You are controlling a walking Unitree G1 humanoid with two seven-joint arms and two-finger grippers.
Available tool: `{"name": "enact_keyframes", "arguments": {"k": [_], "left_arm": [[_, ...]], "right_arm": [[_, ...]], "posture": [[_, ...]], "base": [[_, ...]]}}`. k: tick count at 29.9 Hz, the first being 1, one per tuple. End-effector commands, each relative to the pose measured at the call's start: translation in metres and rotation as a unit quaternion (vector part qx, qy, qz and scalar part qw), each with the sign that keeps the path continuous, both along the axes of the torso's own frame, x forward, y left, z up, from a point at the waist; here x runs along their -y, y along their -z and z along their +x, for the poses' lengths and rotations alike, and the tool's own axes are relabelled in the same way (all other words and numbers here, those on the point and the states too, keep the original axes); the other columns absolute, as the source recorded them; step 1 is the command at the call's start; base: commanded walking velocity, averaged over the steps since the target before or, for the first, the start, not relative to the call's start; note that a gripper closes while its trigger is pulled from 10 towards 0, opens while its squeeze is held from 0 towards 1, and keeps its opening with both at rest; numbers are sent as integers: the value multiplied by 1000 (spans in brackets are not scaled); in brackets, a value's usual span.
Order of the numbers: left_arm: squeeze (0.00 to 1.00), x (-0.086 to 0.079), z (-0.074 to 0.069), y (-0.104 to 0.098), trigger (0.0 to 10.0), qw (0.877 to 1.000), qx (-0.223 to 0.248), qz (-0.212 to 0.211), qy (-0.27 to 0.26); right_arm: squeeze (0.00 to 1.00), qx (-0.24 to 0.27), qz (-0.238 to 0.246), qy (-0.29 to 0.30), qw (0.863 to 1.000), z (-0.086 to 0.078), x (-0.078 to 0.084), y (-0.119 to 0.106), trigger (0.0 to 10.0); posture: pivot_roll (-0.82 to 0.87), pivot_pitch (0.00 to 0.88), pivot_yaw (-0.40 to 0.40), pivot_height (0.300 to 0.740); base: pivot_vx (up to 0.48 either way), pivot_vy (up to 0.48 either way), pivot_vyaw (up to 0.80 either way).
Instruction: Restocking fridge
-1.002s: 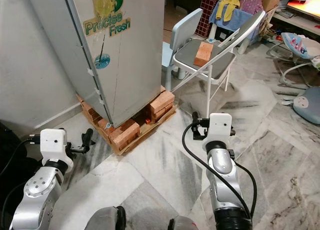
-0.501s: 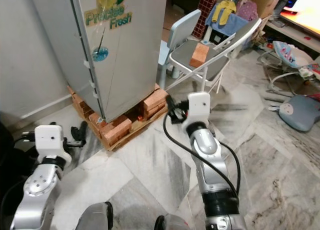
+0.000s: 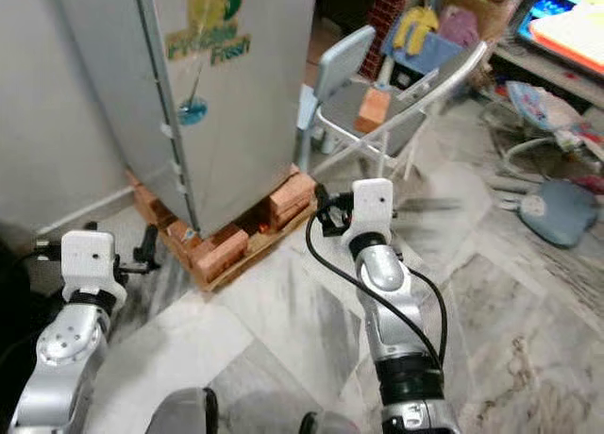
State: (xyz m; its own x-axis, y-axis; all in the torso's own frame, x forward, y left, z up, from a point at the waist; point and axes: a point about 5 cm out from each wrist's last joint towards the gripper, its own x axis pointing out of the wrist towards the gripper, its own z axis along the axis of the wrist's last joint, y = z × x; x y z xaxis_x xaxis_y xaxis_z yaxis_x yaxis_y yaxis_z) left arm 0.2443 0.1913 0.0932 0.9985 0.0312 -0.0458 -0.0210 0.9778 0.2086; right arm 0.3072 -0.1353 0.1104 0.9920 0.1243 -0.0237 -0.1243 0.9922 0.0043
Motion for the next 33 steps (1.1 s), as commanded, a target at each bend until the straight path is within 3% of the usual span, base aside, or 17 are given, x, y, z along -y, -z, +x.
{"name": "enact_keyframes", "arguments": {"k": [1, 15, 19, 24, 28, 33], "left_arm": [[0, 9, 2, 2, 10000, 1000, -3, 0, 24], [0, 23, 16, 6, 10000, 998, -18, -11, 66], [0, 25, 9, 17, 10000, 998, -30, -14, 50], [0, 23, 10, 21, 10000, 998, -42, 13, 50], [0, 17, 10, 21, 10000, 998, -43, 5, 37], [0, 8, 8, 19, 10000, 999, -39, 17, 22]], "right_arm": [[0, 0, 6, 23, 1000, -2, 10, 3, 10000], [0, -6, 21, 67, 997, -11, 21, 12, 10000], [0, -4, 12, 80, 997, -15, 29, 15, 10000], [0, 11, 13, 87, 996, -9, 31, 6, 10000], [0, 2, 13, 68, 998, -6, 24, 8, 10000], [0, 1, 13, 50, 999, -5, 19, 7, 10000]], "posture": [[157, 87, -39, 740], [104, 74, 21, 740], [88, 50, 39, 740], [95, 53, 26, 740], [111, 68, -6, 740], [122, 91, -39, 740]], "base": [[480, 0, 0], [472, 0, 0], [0, 0, 0], [0, 0, 0], [0, 0, -106], [0, 469, -308]]}}
